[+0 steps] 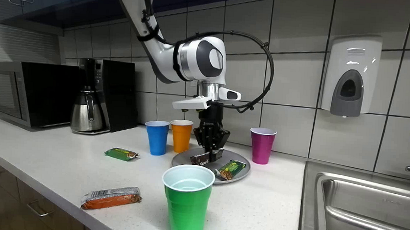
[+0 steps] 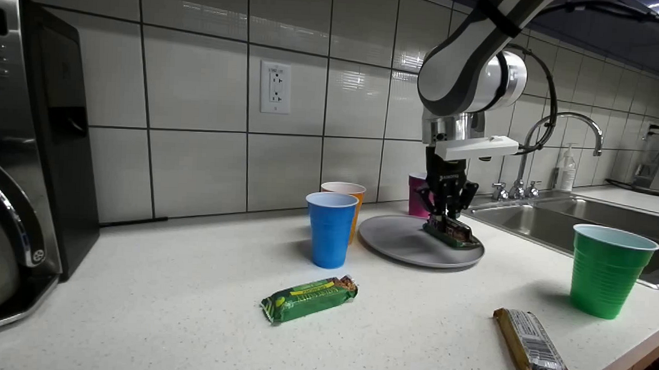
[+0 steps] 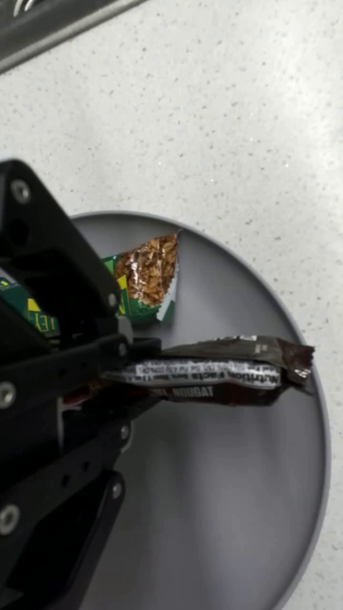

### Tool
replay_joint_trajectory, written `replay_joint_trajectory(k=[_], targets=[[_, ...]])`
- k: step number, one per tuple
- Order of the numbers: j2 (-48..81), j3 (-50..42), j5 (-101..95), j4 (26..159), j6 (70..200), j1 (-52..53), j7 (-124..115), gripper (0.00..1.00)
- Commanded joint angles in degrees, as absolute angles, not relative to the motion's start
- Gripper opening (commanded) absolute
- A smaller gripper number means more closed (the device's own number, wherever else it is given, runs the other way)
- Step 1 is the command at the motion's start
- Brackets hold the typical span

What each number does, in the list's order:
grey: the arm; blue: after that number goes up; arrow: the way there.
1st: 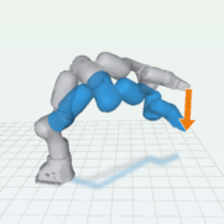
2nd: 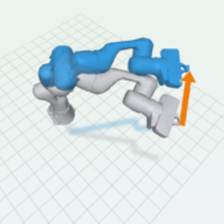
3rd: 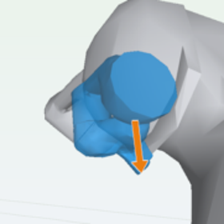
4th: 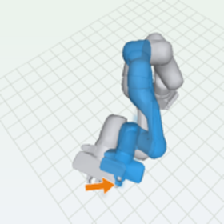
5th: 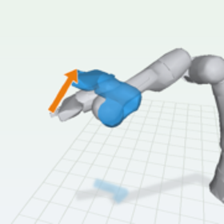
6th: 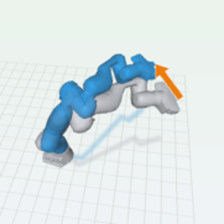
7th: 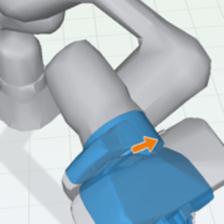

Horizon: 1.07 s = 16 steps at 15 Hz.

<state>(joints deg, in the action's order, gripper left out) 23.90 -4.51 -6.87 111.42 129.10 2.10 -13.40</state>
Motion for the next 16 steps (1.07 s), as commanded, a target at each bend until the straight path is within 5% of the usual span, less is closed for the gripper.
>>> replay_joint_trajectory(k=[1,11,12,14,16], targets=[[25.86,-4.36,-7.26,107.71,126.46,1.37,-10.39,0.05],[28.16,-4.14,-6.95,106.21,126.46,1.33,-7.89,0.05],[28.20,-4.21,-6.93,106.18,126.26,1.36,-8.08,0.45],[27.93,-4.24,-6.91,106.47,126.51,1.39,-8.30,0.51],[27.49,-4.20,-6.82,106.66,126.54,1.43,-8.38,0.67]])
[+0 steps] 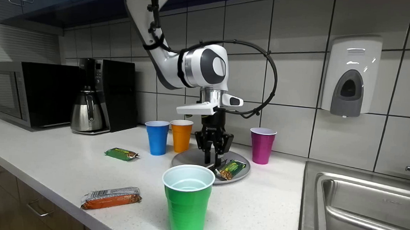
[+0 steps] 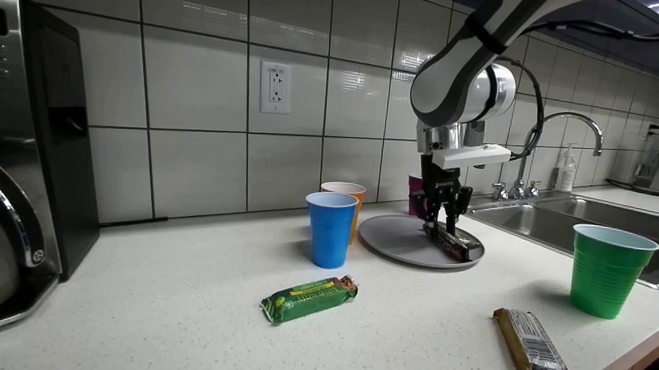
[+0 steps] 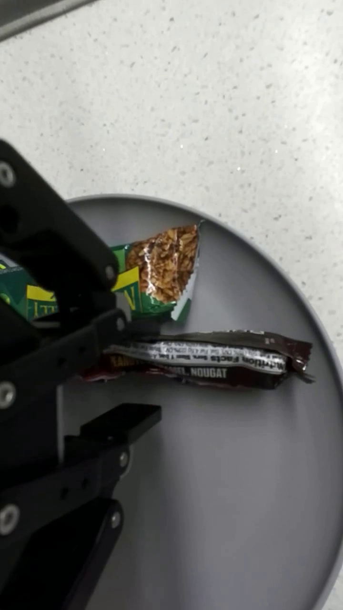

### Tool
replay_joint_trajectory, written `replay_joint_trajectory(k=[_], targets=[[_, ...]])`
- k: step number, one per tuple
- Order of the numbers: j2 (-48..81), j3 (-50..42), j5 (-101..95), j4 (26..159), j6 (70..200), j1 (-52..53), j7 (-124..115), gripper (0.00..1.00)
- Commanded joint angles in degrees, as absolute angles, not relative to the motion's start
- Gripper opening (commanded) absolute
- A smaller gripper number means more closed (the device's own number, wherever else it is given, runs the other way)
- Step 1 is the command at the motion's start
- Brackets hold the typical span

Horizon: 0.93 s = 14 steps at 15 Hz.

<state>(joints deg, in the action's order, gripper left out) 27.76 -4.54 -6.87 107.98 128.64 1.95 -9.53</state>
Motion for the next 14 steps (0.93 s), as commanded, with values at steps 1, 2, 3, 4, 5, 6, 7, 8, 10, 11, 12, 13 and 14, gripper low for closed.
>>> replay_joint_trajectory(k=[1,2,3,4,5,6,7,8,10,11,12,13,14], targets=[[27.26,-4.18,-6.80,106.73,126.54,1.46,-8.44,0.74],[26.82,-4.09,-6.65,106.95,126.55,1.49,-8.48,0.82],[26.37,-4.02,-6.55,107.23,126.53,1.57,-8.60,0.89],[25.97,-4.01,-6.59,107.51,126.58,1.71,-8.87,0.97],[25.26,-4.03,-6.56,108.17,126.85,1.93,-9.54,1.00],[24.72,-4.05,-6.58,108.59,126.99,2.15,-10.07,1.00],[24.05,-4.00,-6.52,109.19,127.17,2.43,-10.67,1.00],[23.50,-4.06,-6.76,109.73,127.36,2.85,-11.44,1.00],[22.18,-3.86,-6.62,110.98,127.47,3.56,-12.77,1.00],[21.47,-3.78,-6.51,111.71,127.56,3.95,-13.64,1.00],[20.77,-3.66,-6.32,112.46,127.66,4.30,-14.47,1.00],[20.03,-3.58,-6.20,113.22,127.62,4.69,-15.53,1.00],[19.19,-3.51,-6.12,114.16,127.62,5.15,-16.80,1.00]])
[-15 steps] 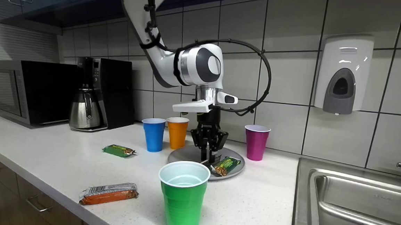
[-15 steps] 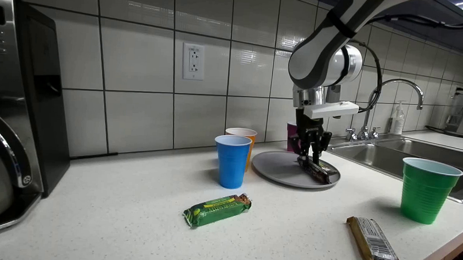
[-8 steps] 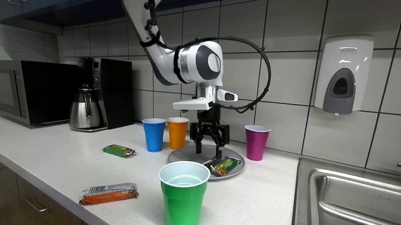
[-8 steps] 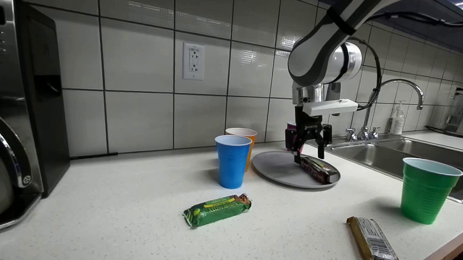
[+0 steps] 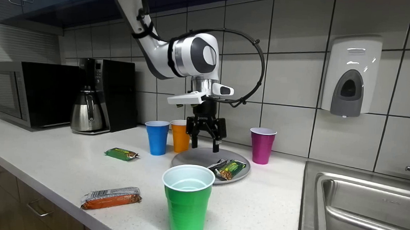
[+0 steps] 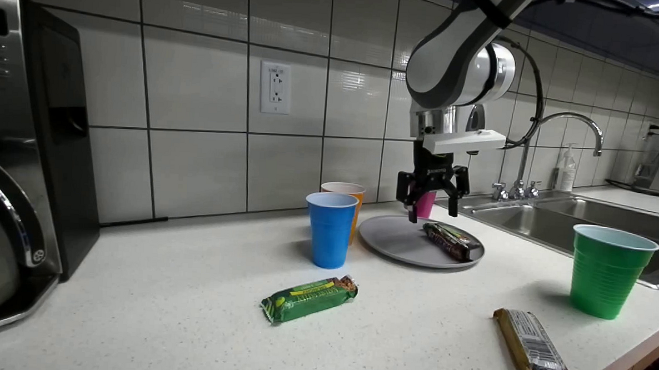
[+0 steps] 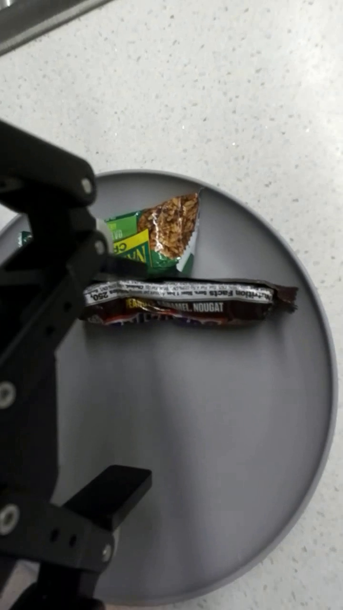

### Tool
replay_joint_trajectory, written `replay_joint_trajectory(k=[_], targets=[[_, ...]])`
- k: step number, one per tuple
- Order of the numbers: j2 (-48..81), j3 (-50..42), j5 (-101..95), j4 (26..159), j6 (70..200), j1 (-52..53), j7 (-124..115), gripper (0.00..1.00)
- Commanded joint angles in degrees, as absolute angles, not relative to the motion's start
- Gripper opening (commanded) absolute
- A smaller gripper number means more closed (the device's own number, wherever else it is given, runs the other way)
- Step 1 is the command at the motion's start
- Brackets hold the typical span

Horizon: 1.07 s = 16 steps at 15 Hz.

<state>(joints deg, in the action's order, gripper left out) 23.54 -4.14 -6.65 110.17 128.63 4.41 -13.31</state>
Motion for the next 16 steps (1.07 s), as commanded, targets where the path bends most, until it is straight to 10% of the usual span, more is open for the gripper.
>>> replay_joint_trajectory(k=[1,16], targets=[[18.39,-3.40,-5.94,114.97,127.61,5.47,-17.85,1.00],[4.65,-0.27,-3.69,132.95,129.01,8.23,-37.74,1.00]])
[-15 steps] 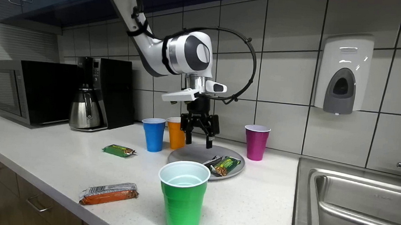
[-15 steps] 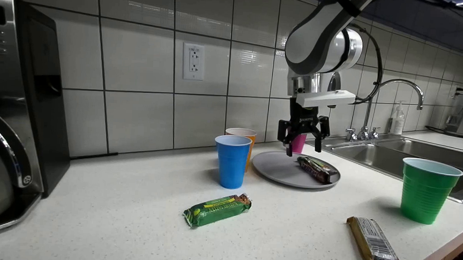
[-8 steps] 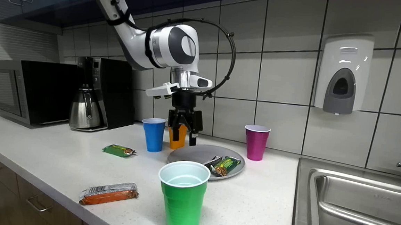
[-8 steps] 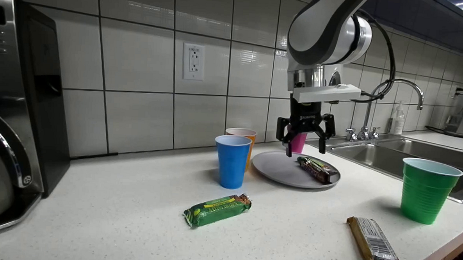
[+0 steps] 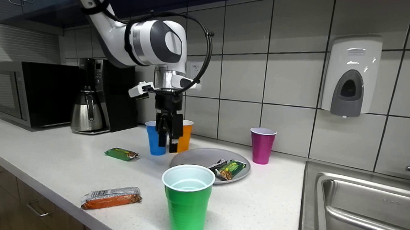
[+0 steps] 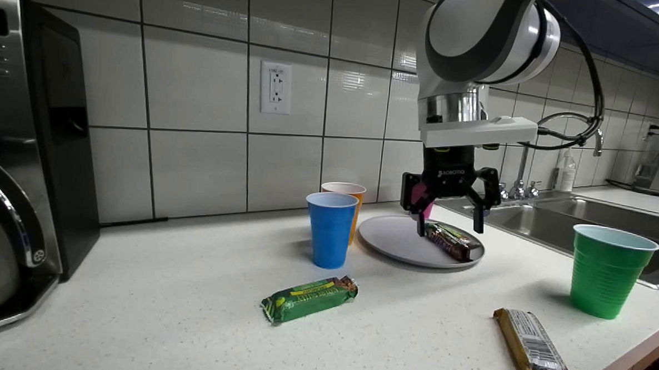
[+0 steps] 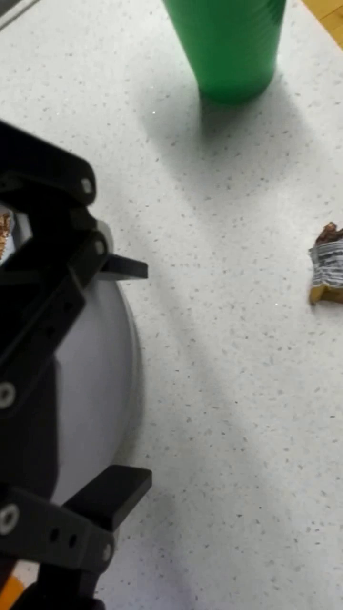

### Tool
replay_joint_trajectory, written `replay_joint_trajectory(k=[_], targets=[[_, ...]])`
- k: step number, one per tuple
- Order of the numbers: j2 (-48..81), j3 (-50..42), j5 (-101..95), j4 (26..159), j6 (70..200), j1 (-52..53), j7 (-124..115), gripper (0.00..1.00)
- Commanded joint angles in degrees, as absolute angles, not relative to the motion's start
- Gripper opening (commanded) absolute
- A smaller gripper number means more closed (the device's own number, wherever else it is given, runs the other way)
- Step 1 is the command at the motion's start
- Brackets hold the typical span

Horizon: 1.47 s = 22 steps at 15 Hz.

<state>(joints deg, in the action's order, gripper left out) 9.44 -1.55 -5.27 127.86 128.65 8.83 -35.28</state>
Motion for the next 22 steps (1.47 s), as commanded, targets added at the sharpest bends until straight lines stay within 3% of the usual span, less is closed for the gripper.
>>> replay_joint_trajectory(k=[1,22], targets=[[3.78,0.00,-3.20,134.31,129.46,8.13,-38.24,1.00],[-9.39,6.42,7.29,154.43,138.30,7.90,-54.30,1.00]])
